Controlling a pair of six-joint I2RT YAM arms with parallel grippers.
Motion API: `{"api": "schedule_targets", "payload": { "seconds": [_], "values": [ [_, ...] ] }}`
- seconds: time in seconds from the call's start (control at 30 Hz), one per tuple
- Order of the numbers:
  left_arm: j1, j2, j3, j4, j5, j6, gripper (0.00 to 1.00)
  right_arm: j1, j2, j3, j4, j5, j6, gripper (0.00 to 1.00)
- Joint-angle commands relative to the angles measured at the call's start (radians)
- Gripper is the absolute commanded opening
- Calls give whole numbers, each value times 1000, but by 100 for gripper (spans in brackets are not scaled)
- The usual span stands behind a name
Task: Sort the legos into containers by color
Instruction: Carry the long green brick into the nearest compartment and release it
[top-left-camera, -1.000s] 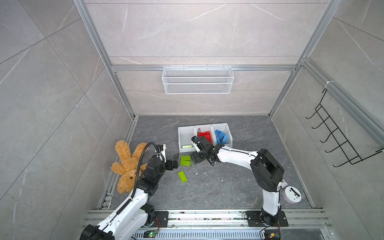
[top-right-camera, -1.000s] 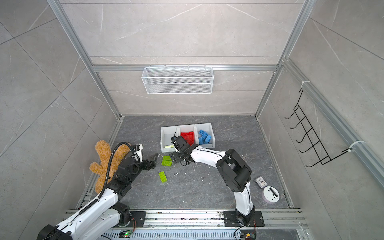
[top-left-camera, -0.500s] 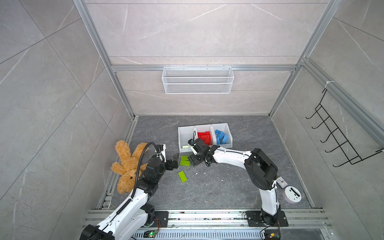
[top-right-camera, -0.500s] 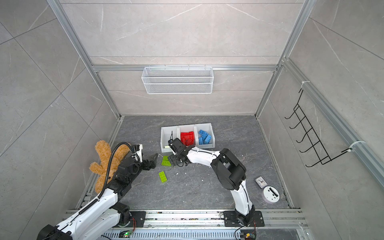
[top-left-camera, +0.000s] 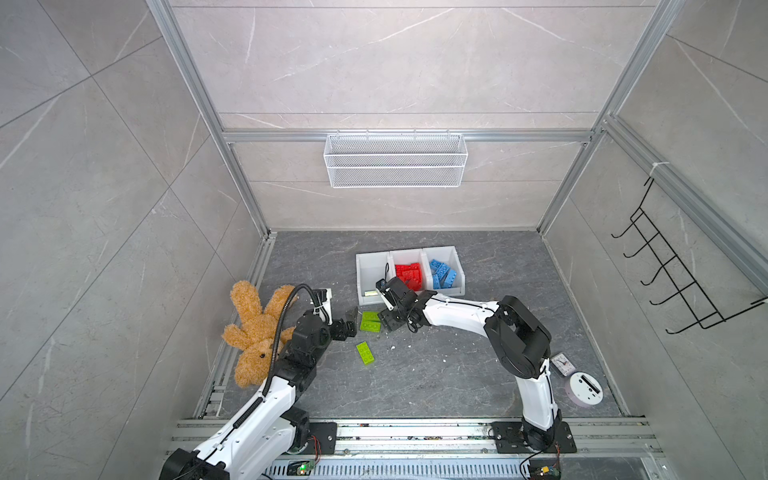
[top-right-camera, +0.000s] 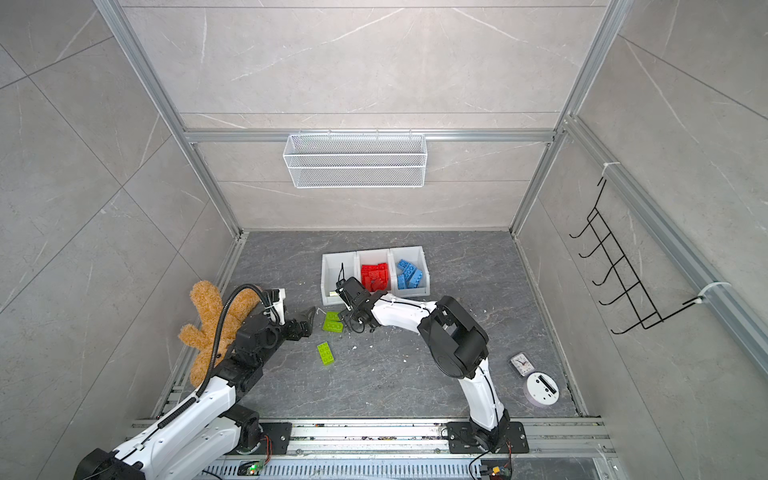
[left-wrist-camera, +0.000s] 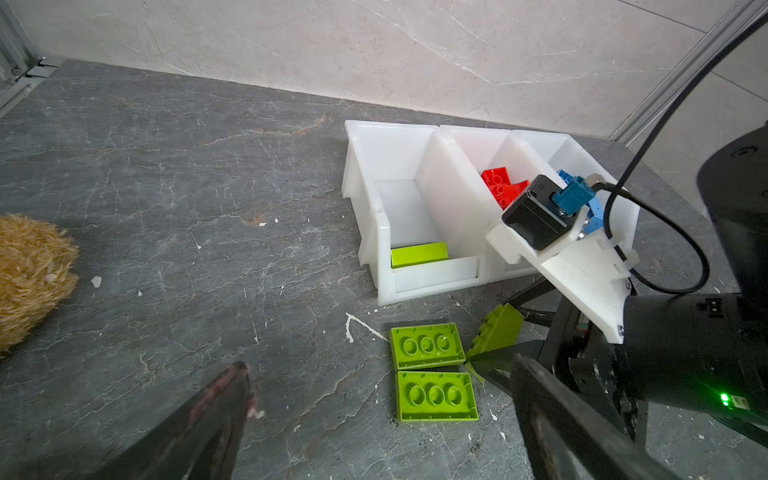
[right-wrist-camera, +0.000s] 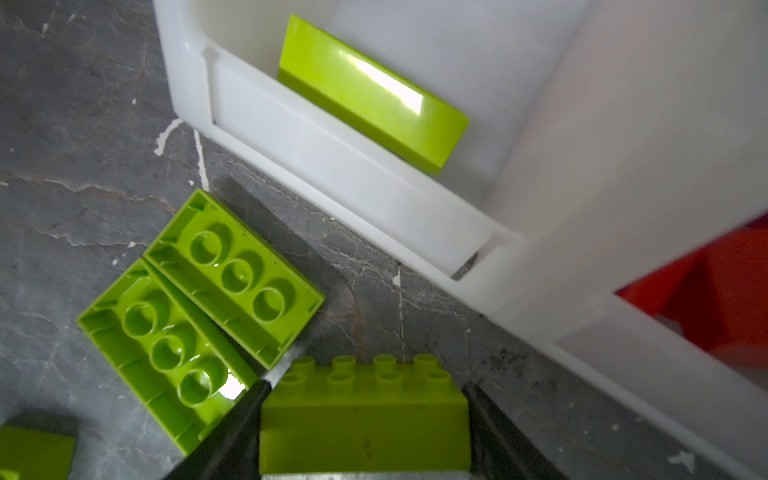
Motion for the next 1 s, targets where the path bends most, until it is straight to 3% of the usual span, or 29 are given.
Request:
{"api": "schedule_targets", "payload": {
  "seconds": [0.0,0.43,0.97],
  "values": [
    [2,-4,5,29,1,5,100,3,-4,13,-34,17,23,70],
    [2,-13,4,25,-3,3,100,10,-97,31,6,11,42,66],
    [2,-17,7,18,-6,3,100,-5,144,408,-65,45,48,66]
  ]
}}
